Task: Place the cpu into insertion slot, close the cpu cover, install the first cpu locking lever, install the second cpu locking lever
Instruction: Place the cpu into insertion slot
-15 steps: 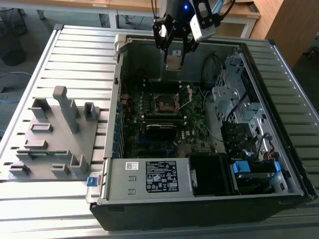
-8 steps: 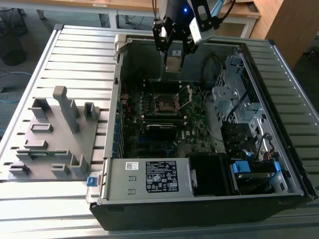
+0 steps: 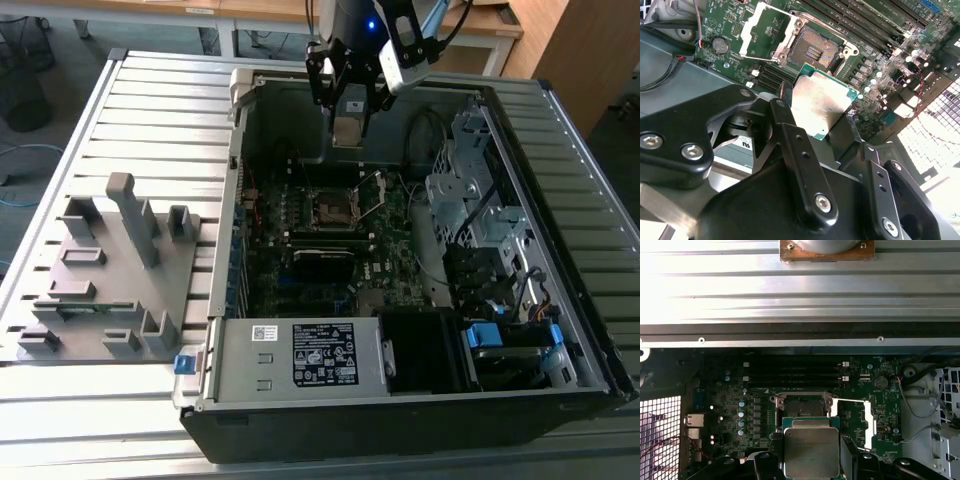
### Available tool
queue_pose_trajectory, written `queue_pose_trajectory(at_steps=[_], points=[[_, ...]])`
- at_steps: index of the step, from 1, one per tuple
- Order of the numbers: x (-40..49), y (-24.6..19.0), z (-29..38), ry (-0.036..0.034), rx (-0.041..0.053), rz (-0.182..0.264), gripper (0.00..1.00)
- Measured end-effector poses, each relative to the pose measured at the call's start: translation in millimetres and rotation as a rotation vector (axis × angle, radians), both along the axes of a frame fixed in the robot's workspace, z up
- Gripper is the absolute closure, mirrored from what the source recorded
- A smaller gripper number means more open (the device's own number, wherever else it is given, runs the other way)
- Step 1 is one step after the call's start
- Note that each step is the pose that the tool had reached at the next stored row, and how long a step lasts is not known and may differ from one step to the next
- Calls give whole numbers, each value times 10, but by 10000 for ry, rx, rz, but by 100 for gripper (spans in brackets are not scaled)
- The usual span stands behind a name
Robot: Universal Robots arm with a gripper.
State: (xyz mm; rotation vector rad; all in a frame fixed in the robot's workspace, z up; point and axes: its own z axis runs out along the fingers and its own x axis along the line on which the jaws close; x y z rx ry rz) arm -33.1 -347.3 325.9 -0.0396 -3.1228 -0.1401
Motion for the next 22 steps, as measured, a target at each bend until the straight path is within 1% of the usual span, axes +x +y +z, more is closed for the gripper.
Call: queue_pose_trajectory(at_steps=[6, 11, 18, 22], points=[[0, 0, -3, 0, 1, 0, 46], [0, 0, -69, -1, 2, 0, 46], [0, 0, -92, -1, 4, -1, 46], [0, 0, -151, -1, 2, 0, 46]])
